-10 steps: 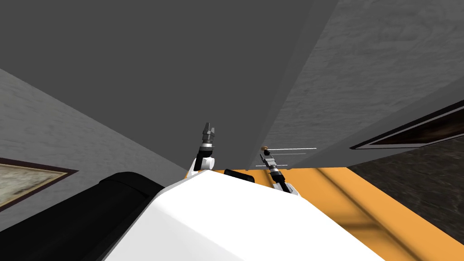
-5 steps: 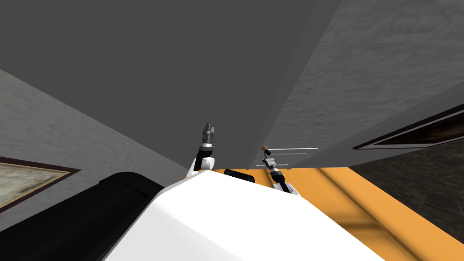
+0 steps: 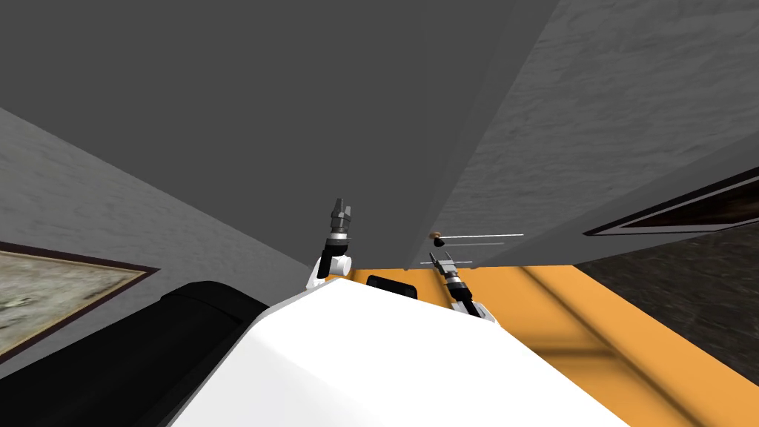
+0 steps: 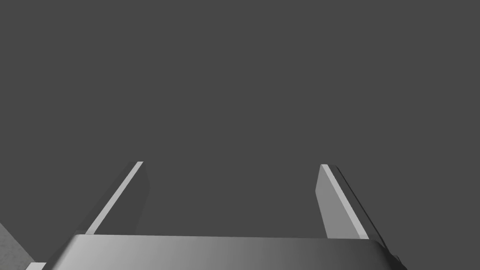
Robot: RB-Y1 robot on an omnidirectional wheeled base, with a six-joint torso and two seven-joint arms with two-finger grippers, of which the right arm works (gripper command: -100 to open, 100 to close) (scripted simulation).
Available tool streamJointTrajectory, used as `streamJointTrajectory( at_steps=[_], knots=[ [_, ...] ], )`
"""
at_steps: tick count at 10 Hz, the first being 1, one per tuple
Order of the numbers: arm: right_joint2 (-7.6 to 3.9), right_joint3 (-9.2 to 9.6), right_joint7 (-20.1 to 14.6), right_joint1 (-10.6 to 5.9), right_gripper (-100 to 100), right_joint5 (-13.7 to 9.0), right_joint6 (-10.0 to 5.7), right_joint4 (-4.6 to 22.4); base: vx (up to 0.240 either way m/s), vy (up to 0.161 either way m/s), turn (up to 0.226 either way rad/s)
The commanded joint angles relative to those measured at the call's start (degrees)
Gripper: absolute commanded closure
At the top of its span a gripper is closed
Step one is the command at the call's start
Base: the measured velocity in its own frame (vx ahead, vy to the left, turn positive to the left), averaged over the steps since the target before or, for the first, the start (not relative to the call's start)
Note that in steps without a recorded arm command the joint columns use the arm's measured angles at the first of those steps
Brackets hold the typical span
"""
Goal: Pull the door open
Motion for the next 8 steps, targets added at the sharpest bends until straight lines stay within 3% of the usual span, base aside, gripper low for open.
streamJointTrajectory(
  at_steps=[1, 3, 4, 8],
  knots=[
    [-0.88, -0.46, -0.25, 0.25, -100, -0.34, -0.75, 0.28, -0.195, -0.040, 0.024],
    [-1.73, -0.90, -0.48, 0.46, -100, -0.66, -1.34, 0.49, -0.211, -0.091, 0.008],
    [-1.47, -0.76, -0.40, 0.30, -100, -0.56, -1.21, 0.63, -0.080, -0.057, 0.004],
    [-2.69, -3.42, -0.45, 0.75, -100, -2.23, -3.72, 3.67, 0.140, 0.045, 0.154]
  ],
)
